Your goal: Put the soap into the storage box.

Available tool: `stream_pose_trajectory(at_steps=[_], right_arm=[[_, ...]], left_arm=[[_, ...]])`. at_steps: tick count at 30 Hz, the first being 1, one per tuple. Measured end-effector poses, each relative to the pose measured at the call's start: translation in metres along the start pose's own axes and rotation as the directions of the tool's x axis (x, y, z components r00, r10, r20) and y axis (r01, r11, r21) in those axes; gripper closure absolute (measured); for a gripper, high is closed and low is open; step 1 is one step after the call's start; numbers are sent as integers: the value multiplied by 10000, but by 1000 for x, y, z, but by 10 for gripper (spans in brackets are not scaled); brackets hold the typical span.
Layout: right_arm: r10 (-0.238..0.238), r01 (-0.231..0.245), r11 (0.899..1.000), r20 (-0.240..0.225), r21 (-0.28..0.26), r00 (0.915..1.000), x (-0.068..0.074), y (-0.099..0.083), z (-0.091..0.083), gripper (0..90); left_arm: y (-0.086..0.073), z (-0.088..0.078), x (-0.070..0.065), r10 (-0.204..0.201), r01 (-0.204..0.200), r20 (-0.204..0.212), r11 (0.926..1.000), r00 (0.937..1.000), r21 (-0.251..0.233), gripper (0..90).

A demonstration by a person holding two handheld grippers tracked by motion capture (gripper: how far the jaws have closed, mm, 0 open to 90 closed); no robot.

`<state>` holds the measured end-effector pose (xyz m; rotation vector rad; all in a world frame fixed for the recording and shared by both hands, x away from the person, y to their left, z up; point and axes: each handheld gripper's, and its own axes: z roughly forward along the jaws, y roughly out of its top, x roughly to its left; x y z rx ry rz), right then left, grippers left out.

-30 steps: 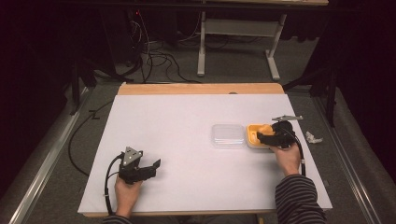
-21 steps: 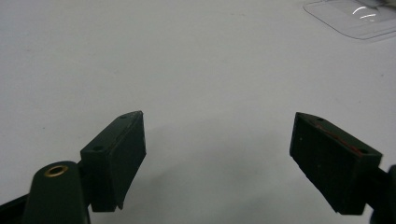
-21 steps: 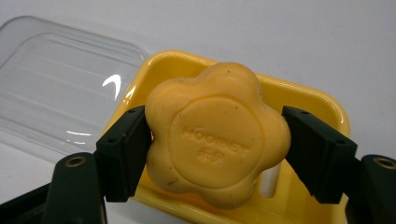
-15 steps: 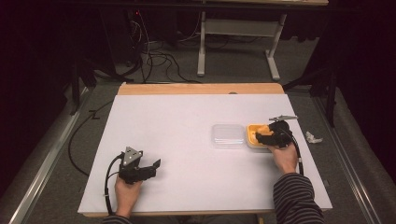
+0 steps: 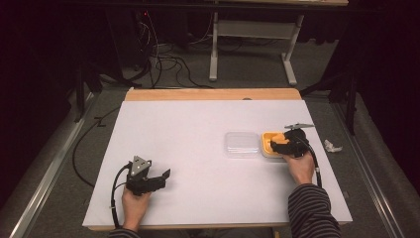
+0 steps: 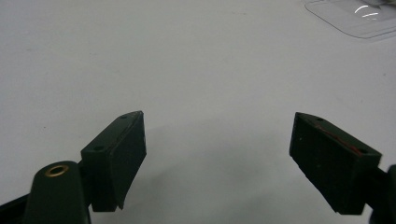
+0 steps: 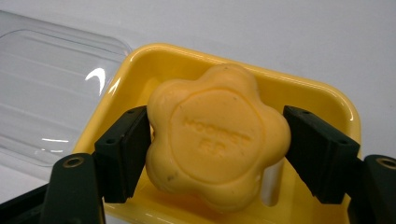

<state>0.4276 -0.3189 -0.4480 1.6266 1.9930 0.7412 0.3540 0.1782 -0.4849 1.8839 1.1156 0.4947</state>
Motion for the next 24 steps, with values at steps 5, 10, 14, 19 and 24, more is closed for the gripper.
stream_pose_trajectory(at_steps=[5, 10, 14, 19, 24], right_arm=[[-20, 21, 9998, 86, -185, 10000, 1, 0, -2, 230], [14, -13, 9991, 19, -426, 10000, 0, 0, -7, 213], [27, -22, 9972, 74, -752, 10000, 1, 0, -13, 216], [45, -43, 9950, 16, -996, 10000, 2, 0, -18, 218], [61, -70, 9896, -64, -1433, 10000, 2, -1, -26, 225]], left_arm=[[0, 0, 0, 20, -20, 0, 10000, 10000, -8, 192], [0, 0, 0, 34, -34, 2, 10000, 10000, 8, 192], [0, 0, 0, 44, -44, -13, 10000, 10000, 21, 193], [0, 0, 0, 55, -55, -11, 10000, 10000, 26, 193], [0, 0, 0, 71, -71, -5, 10000, 10000, 35, 193]])
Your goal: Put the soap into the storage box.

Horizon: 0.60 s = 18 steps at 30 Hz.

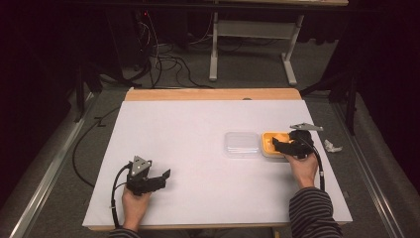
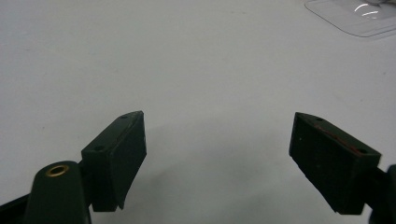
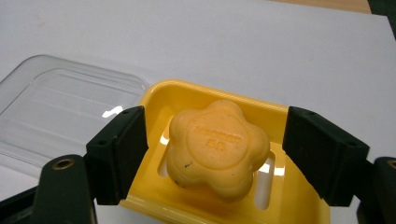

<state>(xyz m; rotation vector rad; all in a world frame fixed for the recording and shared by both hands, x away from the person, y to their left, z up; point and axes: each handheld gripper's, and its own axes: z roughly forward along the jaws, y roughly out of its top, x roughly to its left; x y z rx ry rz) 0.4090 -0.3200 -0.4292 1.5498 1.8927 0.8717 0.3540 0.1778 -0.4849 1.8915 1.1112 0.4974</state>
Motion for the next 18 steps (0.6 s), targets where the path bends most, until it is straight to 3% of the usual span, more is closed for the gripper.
stream_pose_trajectory(at_steps=[18], right_arm=[[371, -386, 9981, -334, -474, 9988, -5, -8, -16, 252]], left_arm=[[0, 0, 0, 1, -1, 3, 10000, 10000, 6, 196]])
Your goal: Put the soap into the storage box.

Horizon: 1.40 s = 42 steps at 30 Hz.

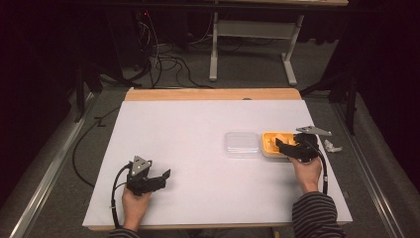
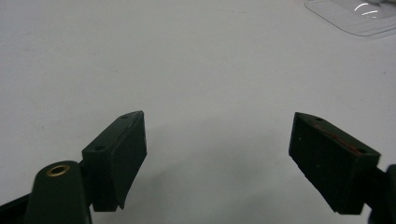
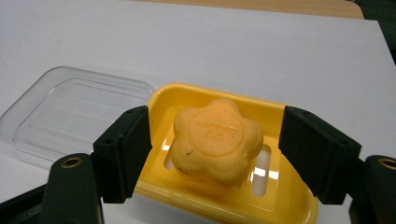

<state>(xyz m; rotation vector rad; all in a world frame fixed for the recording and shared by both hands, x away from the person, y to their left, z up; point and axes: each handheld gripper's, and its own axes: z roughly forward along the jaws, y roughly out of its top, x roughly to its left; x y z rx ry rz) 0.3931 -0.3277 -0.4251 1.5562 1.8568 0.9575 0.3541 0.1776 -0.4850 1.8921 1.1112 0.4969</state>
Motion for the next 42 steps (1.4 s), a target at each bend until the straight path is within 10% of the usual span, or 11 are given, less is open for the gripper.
stream_pose_trajectory(at_steps=[42], right_arm=[[-32, -14, 9957, -497, -926, 9988, 11, -8, -37, 221]], left_arm=[[0, 0, 0, -5, 5, -20, 10000, 10000, -50, 193]])
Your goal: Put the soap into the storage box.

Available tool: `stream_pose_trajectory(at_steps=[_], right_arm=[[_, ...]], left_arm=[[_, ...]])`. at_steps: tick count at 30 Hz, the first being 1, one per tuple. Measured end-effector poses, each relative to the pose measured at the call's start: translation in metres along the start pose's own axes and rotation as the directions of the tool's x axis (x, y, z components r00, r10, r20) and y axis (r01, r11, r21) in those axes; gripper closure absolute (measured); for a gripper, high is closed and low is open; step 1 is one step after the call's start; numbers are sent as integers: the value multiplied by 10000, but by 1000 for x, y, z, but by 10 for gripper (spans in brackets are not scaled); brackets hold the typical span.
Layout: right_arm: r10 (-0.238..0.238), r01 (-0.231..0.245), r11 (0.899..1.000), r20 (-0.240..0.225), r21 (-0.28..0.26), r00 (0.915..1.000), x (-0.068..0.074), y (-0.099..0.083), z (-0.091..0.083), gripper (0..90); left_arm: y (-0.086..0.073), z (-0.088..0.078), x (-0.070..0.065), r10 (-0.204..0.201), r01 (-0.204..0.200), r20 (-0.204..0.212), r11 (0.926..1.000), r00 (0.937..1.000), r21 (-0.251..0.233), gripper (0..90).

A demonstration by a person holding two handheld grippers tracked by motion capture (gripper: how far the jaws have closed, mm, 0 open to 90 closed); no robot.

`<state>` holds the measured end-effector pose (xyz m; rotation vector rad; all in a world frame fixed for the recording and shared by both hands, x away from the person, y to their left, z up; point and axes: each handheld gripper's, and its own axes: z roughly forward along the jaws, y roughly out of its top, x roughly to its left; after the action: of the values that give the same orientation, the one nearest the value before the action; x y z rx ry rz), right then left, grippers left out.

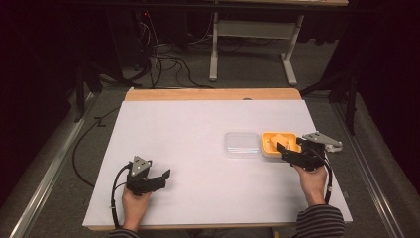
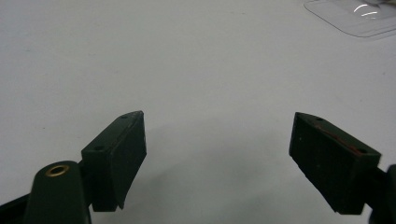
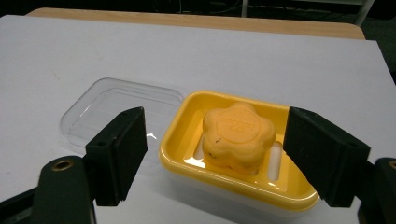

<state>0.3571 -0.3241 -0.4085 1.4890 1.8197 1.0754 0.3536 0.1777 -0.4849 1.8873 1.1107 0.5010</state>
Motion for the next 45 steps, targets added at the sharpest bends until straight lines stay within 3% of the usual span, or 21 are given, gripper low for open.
stream_pose_trajectory(at_steps=[27, 45], right_arm=[[-195, 186, 9992, -264, -343, 9995, 11, -14, -16, 229], [-224, 198, 9991, -686, -384, 9974, 24, -21, -21, 232]], left_arm=[[0, 0, 0, -2, 2, -20, 10000, 10000, 9, 194], [0, 0, 0, 19, -19, -10, 10000, 10000, -6, 194]])
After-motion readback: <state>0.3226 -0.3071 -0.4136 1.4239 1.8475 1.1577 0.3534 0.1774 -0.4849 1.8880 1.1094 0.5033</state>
